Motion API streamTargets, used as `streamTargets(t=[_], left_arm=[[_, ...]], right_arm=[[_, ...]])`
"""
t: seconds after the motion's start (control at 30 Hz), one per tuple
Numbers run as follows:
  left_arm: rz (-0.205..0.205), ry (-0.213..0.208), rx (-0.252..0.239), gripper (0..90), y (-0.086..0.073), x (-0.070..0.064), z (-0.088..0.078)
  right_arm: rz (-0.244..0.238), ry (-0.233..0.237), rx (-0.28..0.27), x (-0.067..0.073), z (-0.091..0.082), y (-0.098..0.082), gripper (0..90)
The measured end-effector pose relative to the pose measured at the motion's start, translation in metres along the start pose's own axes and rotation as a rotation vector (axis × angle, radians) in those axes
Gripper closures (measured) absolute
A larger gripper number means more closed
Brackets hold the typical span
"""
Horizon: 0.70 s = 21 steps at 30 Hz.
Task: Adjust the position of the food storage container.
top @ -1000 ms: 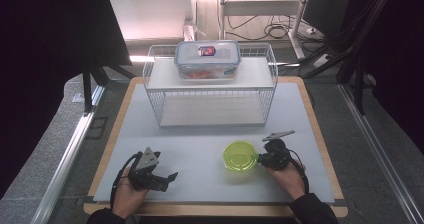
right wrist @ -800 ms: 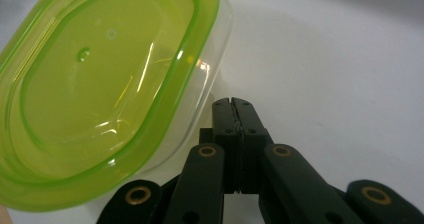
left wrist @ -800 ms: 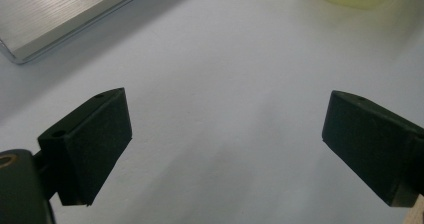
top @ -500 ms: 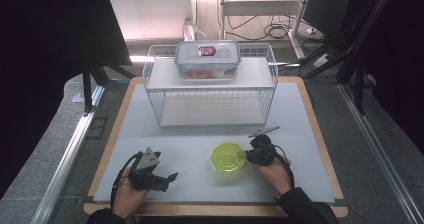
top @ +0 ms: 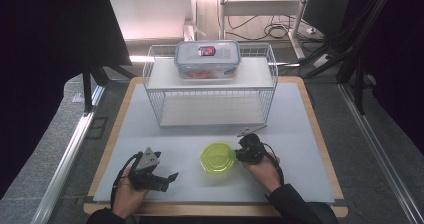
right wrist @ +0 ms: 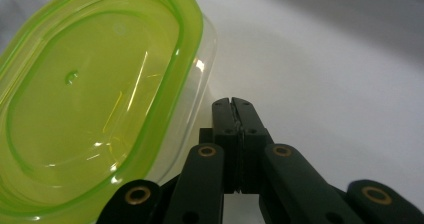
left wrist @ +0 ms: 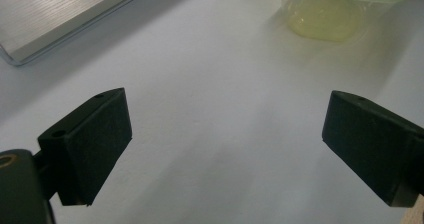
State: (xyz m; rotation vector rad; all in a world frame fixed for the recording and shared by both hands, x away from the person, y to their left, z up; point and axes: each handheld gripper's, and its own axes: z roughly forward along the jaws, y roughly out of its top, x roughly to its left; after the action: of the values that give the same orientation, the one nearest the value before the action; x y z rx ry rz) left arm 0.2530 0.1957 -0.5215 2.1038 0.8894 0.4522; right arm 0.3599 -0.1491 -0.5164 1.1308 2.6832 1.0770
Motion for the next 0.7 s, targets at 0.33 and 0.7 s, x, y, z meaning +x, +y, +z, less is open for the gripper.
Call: streamTargets(t=[0.33, 0.7], left_arm=[[0.002, -0.006, 0.001, 5.5, 0.000, 0.000, 0.000], [0.006, -0.006, 0.002, 5.5, 0.000, -0.001, 0.001]], right_arm=[[-0.076, -0.076, -0.076, -0.011, -0.023, -0.005, 70.1], [-0.123, -0.167, -0.111, -0.018, -0.042, -0.010, 22.7]])
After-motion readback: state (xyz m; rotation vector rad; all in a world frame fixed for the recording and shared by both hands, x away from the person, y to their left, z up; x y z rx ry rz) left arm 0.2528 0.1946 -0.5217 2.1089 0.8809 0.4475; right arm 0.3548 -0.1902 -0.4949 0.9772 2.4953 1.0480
